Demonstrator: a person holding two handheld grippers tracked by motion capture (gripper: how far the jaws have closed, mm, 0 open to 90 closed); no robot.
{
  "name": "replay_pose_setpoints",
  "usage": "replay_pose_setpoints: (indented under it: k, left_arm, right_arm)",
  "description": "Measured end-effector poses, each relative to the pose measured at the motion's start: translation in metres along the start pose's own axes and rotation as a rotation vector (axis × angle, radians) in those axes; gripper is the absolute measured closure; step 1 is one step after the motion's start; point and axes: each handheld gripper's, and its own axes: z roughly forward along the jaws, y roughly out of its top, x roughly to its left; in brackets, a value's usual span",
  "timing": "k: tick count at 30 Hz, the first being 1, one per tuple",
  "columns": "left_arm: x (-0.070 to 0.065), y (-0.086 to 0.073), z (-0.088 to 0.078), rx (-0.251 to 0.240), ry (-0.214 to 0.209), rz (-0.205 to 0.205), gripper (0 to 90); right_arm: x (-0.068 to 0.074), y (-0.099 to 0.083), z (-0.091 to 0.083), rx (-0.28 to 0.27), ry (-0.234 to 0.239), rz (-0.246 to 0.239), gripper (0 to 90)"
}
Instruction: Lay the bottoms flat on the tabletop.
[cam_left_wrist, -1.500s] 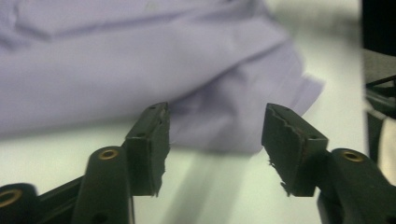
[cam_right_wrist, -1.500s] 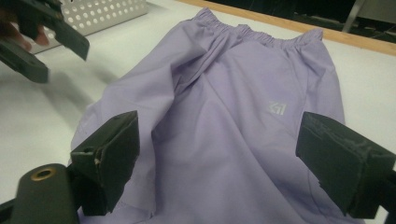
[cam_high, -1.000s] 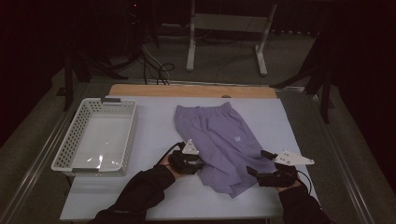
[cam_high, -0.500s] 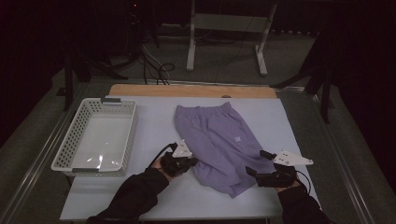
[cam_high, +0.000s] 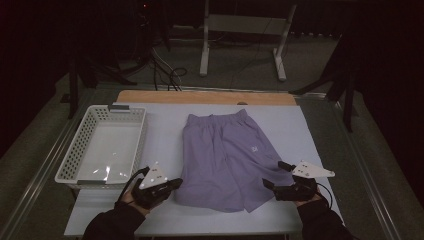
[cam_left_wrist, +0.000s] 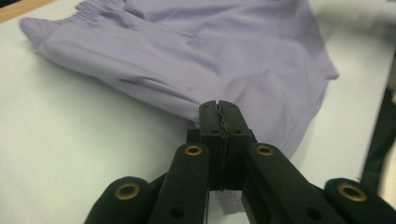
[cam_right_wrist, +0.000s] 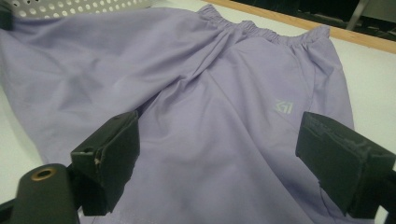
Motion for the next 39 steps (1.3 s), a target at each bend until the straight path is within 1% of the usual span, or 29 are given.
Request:
replay_pose_setpoints:
  k: [1,3,4,7,8,10,12,13,14,16,17,18,20,21,22,24,25,27,28,29,30,31,32,33,34,36,37,38,39]
  left_arm:
    - [0.000,-0.001,-0.004,-0.003,0.004,-0.001,89.4]
    - [-0.001,-0.003,-0.013,-0.028,0.014,-0.006,88.6]
    - [-0.001,-0.003,-0.016,-0.042,0.018,-0.014,84.0]
    - [-0.001,-0.008,-0.020,-0.051,0.030,-0.022,57.3]
    - [0.000,-0.010,-0.019,-0.045,0.016,-0.030,52.8]
    - [0.000,-0.016,-0.016,-0.030,-0.017,-0.032,50.5]
    - [-0.004,-0.022,-0.011,-0.012,-0.060,-0.007,50.5]
    - [-0.006,-0.025,-0.008,-0.002,-0.075,0.002,50.5]
    - [-0.008,-0.028,-0.006,0.011,-0.101,0.015,50.7]
    - [-0.012,-0.034,-0.002,0.038,-0.148,0.052,55.2]
    - [-0.013,-0.037,0.000,0.054,-0.176,0.056,56.3]
    - [-0.014,-0.039,0.001,0.066,-0.194,0.072,58.3]
    - [-0.016,-0.044,0.006,0.110,-0.222,0.101,58.5]
    - [-0.017,-0.046,0.008,0.121,-0.236,0.113,58.5]
    - [-0.017,-0.047,0.011,0.136,-0.243,0.116,58.5]
    - [-0.018,-0.050,0.017,0.174,-0.249,0.138,59.2]
    - [-0.017,-0.051,0.020,0.200,-0.250,0.143,59.2]
    - [-0.016,-0.054,0.025,0.219,-0.268,0.148,59.2]
    - [-0.015,-0.055,0.027,0.234,-0.264,0.154,59.2]
    - [-0.014,-0.057,0.029,0.241,-0.248,0.163,59.2]
    - [-0.014,-0.058,0.029,0.228,-0.239,0.171,61.3]
    - [-0.013,-0.058,0.029,0.227,-0.226,0.187,64.9]
    - [-0.014,-0.058,0.030,0.222,-0.205,0.200,70.9]
    - [-0.012,-0.058,0.030,0.220,-0.193,0.203,79.4]
    - [-0.011,-0.057,0.029,0.214,-0.193,0.184,88.0]
    - [-0.009,-0.056,0.025,0.213,-0.191,0.174,90.0]
    - [-0.009,-0.056,0.022,0.210,-0.196,0.171,90.0]
    - [-0.009,-0.055,0.018,0.200,-0.210,0.160,90.0]
    - [-0.010,-0.054,0.014,0.188,-0.215,0.157,90.0]
  right_arm:
    - [0.000,0.000,0.000,0.004,-0.002,0.004,13.9]
    - [0.000,0.000,0.001,0.006,0.000,0.002,13.9]
    - [0.001,0.000,0.001,0.006,0.001,0.003,13.9]
    - [0.002,0.000,0.001,0.010,0.001,-0.005,13.9]
    - [0.002,0.000,0.001,0.010,0.001,-0.004,13.9]
    - [0.002,0.000,0.002,0.010,0.003,-0.002,13.9]
    - [0.002,0.000,0.002,0.012,0.000,-0.002,13.9]
    - [0.002,0.000,0.002,0.011,0.000,-0.003,13.9]
    - [0.002,-0.001,0.002,0.013,0.000,-0.004,13.9]
    - [0.001,-0.001,0.002,0.012,0.004,-0.004,13.9]
    - [0.001,-0.001,0.002,0.011,0.007,-0.001,13.9]
    - [0.001,-0.001,0.002,0.013,0.006,0.000,13.9]
    - [0.001,-0.002,0.003,0.014,0.007,0.001,13.9]
    - [0.001,-0.002,0.003,0.015,0.007,0.002,13.9]
    - [0.001,-0.002,0.003,0.016,0.008,-0.001,13.9]
    - [0.001,-0.002,0.003,0.016,0.006,0.000,13.9]
    - [0.001,-0.002,0.003,0.019,0.007,-0.002,13.9]
    - [0.001,-0.002,0.003,0.018,0.006,-0.005,13.9]
    - [0.001,-0.002,0.003,0.015,0.005,-0.007,13.9]
    - [0.001,-0.002,0.003,0.015,0.003,-0.008,13.9]
    - [0.001,-0.002,0.003,0.014,0.003,-0.004,13.9]
    - [0.001,-0.002,0.003,0.014,0.007,0.002,13.9]
    - [0.001,-0.002,0.003,0.015,0.006,0.002,13.9]
    - [0.001,-0.002,0.003,0.014,0.005,0.003,13.9]
    - [0.001,-0.002,0.003,0.014,0.003,0.001,13.9]
    - [0.000,-0.002,0.003,0.012,0.004,0.003,13.9]
    - [0.000,-0.002,0.002,0.011,0.003,0.000,13.9]
    - [0.000,-0.002,0.002,0.009,-0.001,0.002,13.9]
    - [0.000,-0.002,0.002,0.010,-0.001,0.001,13.9]
